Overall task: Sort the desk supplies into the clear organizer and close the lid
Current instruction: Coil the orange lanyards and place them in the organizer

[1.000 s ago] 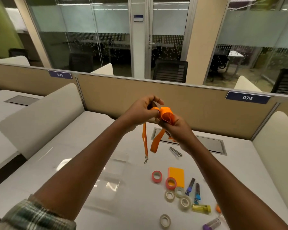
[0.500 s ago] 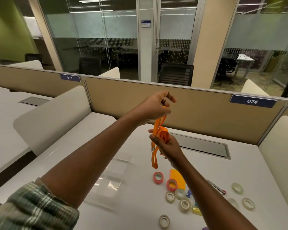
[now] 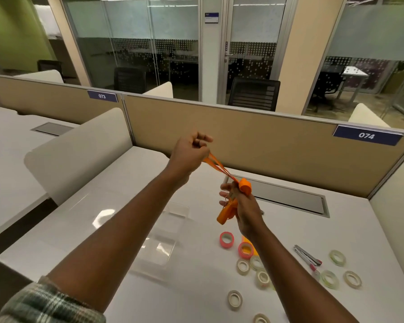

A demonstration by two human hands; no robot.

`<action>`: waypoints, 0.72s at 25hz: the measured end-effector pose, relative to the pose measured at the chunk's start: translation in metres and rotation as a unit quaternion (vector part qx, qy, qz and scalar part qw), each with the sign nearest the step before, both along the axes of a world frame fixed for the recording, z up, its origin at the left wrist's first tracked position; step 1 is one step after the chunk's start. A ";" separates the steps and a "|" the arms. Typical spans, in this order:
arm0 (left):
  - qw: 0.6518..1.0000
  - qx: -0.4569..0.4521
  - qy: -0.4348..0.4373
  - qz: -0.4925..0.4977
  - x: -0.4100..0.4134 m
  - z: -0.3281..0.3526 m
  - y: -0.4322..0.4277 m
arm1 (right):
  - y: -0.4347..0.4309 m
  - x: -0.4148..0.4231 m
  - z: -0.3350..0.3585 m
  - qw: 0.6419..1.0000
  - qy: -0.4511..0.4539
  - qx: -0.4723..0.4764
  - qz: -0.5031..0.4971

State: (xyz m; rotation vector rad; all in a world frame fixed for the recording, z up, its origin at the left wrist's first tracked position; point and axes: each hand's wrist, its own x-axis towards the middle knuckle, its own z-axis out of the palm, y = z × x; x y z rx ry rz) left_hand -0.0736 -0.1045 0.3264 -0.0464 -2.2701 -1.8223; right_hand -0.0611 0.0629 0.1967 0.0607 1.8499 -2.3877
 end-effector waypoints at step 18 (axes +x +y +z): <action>0.910 0.170 -0.368 0.088 0.050 -0.200 -0.105 | -0.175 -0.007 -0.090 0.935 -0.352 -0.047 0.007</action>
